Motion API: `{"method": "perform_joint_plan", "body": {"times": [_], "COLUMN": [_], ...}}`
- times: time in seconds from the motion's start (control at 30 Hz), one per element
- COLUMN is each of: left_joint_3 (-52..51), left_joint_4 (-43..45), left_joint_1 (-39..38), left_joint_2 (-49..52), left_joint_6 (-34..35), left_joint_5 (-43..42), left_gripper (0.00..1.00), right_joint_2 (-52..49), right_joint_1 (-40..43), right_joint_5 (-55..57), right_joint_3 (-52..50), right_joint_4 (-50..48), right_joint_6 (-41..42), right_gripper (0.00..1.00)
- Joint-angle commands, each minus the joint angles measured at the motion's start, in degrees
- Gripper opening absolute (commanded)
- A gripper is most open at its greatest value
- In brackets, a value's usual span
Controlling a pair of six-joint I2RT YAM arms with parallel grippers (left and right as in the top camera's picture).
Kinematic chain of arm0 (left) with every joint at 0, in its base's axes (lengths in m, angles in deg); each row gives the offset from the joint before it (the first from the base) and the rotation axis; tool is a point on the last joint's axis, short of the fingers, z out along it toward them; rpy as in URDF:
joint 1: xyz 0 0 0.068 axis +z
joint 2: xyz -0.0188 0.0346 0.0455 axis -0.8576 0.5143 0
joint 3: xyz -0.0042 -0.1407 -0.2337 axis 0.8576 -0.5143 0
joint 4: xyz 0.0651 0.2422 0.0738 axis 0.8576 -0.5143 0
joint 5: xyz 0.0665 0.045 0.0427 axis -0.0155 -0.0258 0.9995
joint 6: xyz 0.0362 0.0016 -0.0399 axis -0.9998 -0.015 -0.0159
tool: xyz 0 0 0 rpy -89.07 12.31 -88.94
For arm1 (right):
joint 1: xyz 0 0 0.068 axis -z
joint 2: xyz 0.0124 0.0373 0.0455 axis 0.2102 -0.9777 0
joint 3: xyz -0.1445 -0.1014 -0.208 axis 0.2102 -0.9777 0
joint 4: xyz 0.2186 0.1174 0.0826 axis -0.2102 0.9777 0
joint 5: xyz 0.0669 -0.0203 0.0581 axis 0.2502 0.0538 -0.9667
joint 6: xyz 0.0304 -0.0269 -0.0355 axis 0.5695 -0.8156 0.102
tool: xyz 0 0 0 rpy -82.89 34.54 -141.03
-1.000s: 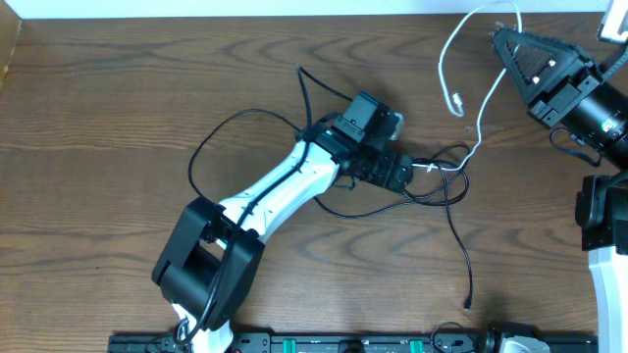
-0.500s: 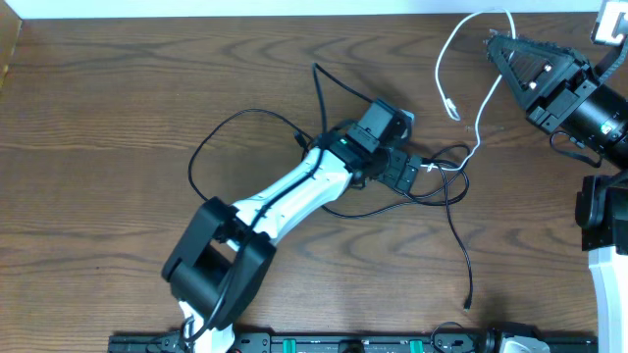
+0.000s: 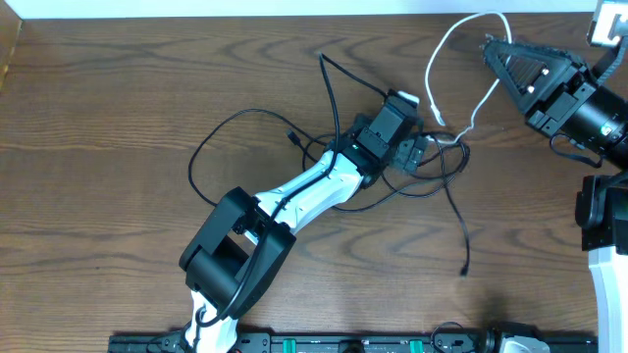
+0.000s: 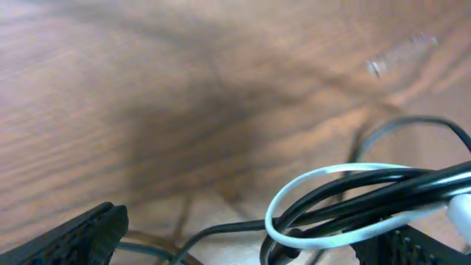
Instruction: Untangle cables
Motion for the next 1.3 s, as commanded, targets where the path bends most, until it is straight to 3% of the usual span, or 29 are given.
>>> {"method": "perform_joint_plan", "body": {"times": [0.0,0.33,0.57,0.67,0.83,0.97,1.13,1.27], "left_joint_3": [0.83,0.83,0.83,0.83,0.81,0.81,0.81,0.83], "left_joint_4": [0.31,-2.91,-11.58,-14.91,-16.87,-16.9,-16.28,-15.06], "left_joint_1": [0.57,7.58,16.55,19.61,22.38,21.73,19.54,17.7], "left_joint_2": [-1.57,-6.82,-6.99,-6.99,-6.97,-6.97,-6.99,-6.97], "left_joint_6": [3.98,9.75,12.74,12.68,9.88,7.04,0.52,-2.91], "left_joint_5": [9.31,25.09,24.04,18.67,-0.11,-9.97,-22.82,-35.45], "left_gripper": [0.98,0.98,0.95,0.87,0.88,0.87,0.93,0.94], "right_joint_2": [-0.07,-0.04,-0.07,-0.07,-0.07,-0.07,-0.15,-1.64], "right_joint_1": [0.0,0.15,3.72,5.49,6.64,6.64,6.64,6.64], "right_joint_5": [-0.92,2.34,3.43,3.93,11.28,19.37,24.26,19.69], "right_joint_3": [0.7,0.7,0.7,0.7,0.7,0.72,0.81,0.81], "right_joint_4": [0.92,6.78,4.74,-0.13,-12.57,-20.13,-22.16,-21.59], "right_joint_6": [-1.18,-2.73,0.68,4.39,11.3,12.85,13.2,13.0], "right_gripper": [0.01,0.01,0.01,0.01,0.01,0.01,0.01,0.01]}}
